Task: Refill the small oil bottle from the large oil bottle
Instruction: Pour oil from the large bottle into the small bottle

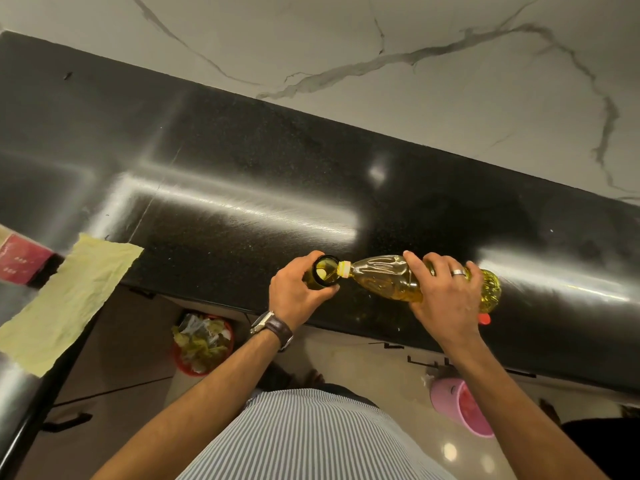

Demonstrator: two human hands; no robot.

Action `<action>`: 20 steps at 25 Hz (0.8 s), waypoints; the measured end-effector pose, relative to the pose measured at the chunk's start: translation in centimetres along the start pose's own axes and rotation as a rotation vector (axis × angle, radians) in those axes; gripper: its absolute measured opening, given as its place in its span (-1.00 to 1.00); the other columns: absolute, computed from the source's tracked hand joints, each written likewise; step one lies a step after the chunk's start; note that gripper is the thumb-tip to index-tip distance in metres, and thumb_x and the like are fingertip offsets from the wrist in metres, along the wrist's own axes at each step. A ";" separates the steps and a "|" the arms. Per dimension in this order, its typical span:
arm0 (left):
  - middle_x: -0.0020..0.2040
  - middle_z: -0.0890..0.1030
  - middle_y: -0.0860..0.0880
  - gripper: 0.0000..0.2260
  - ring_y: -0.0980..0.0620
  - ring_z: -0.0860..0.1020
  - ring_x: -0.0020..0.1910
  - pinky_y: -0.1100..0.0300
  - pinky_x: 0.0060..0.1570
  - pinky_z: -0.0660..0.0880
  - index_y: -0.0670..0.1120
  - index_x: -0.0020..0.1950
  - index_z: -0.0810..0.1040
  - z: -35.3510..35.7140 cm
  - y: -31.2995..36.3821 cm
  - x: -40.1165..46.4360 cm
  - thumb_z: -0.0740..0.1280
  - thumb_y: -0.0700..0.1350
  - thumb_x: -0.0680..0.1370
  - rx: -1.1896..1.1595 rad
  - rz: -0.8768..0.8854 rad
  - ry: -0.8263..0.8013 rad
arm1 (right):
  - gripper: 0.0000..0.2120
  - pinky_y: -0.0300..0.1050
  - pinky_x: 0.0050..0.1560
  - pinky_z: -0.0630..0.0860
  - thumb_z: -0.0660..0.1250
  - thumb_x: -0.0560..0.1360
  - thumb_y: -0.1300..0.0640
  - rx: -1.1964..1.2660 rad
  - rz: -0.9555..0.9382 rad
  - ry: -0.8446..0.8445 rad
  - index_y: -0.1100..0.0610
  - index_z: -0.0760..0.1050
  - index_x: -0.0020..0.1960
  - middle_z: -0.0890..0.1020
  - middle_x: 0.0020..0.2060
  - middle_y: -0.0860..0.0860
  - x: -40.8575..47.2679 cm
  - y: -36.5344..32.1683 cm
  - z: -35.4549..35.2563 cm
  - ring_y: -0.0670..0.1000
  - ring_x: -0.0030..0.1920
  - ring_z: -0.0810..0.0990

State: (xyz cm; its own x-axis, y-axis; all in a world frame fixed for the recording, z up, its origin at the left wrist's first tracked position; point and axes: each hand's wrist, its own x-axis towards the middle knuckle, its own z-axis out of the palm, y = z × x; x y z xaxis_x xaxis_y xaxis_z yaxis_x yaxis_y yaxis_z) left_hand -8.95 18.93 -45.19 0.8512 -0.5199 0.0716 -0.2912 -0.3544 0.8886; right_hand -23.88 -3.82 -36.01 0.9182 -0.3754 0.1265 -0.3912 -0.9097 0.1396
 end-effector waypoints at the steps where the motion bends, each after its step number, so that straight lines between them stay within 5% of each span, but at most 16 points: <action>1: 0.15 0.61 0.22 -0.44 0.18 0.60 0.14 0.05 0.06 0.68 0.19 0.36 0.50 0.0 -0.1 0.0 0.55 0.18 0.39 -0.006 0.001 0.001 | -0.18 0.40 0.39 0.33 0.66 0.33 -0.03 -0.001 0.003 -0.007 -0.05 0.40 0.51 0.59 0.29 0.12 0.0 0.0 0.0 0.20 0.32 0.55; 20: 0.14 0.61 0.21 -0.46 0.18 0.61 0.11 0.04 0.02 0.68 0.14 0.37 0.54 -0.4 0.1 0.1 0.60 0.08 0.42 0.034 0.000 -0.024 | -0.22 0.38 0.40 0.31 0.62 0.38 0.00 -0.013 0.020 -0.010 -0.07 0.35 0.52 0.57 0.33 0.13 0.1 -0.2 0.0 0.20 0.35 0.53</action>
State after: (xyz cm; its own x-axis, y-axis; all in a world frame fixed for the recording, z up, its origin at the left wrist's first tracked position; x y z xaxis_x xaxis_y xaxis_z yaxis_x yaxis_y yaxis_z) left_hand -8.76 19.11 -44.90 0.8408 -0.5380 0.0607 -0.3063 -0.3803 0.8727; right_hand -23.70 -3.71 -35.97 0.9107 -0.3953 0.1199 -0.4102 -0.8996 0.1499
